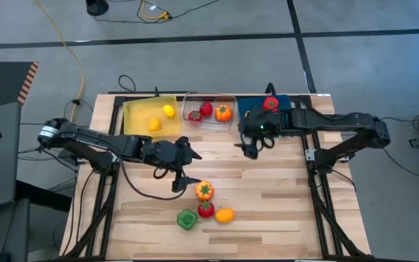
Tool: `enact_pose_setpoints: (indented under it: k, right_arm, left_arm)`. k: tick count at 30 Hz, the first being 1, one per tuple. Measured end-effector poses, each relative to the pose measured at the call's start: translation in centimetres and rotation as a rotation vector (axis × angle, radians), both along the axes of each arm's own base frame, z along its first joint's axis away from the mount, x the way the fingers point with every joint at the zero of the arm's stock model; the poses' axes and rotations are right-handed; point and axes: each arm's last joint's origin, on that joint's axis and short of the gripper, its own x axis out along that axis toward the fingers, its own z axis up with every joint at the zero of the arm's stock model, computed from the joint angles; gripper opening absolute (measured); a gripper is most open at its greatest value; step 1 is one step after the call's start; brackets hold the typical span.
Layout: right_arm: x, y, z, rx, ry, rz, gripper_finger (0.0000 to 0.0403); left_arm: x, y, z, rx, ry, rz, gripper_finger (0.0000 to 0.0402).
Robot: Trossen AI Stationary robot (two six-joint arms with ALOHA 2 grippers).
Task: Sort produce into baskets
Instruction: Put the orange tomato into the transparent bin
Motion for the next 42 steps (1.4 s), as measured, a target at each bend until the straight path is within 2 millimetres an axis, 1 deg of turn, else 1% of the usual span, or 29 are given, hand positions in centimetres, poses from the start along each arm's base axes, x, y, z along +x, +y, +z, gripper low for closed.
enact_pose_setpoints:
  k: [3,10,13,18,25,30,37,40,42]
  right_arm:
    - [0.1,1.1,0.0,0.03,-0.013,0.008,0.0397]
    - [0.1,3.0,0.0,0.052,-0.008,0.056,0.0397]
    - [0.1,3.6,0.0,0.052,-0.011,0.08,0.0397]
    - [0.1,4.3,0.0,0.062,-0.016,0.095,0.0397]
    - [0.0,4.8,0.0,0.074,-0.019,0.099,0.0397]
    - [0.1,4.8,0.0,0.075,-0.02,0.099,0.0397]
    - [0.1,4.8,0.0,0.073,-0.021,0.098,0.0397]
    - [0.1,4.8,0.0,0.073,-0.022,0.098,0.0397]
    - [0.1,4.8,0.0,0.073,-0.022,0.098,0.0397]
  left_arm:
    - [1.2,-0.6,-1.1,0.006,0.009,-0.013,0.0394]
    - [3.9,-1.5,-6.0,0.014,0.161,-0.064,0.0394]
    - [4.7,-1.8,-8.0,0.021,0.229,-0.092,0.0394]
    - [5.4,-2.0,-10.3,0.031,0.306,-0.116,0.0394]
    - [5.6,-1.9,-10.8,-0.027,0.32,-0.129,0.0394]
    - [5.6,-1.8,-10.8,0.019,0.316,-0.118,0.0394]
    - [5.4,-1.8,-11.0,0.028,0.345,-0.121,0.0394]
    - [5.7,-1.9,-11.5,0.028,0.348,-0.117,0.0394]
    - [5.8,-1.9,-12.3,0.031,0.38,-0.116,0.0394]
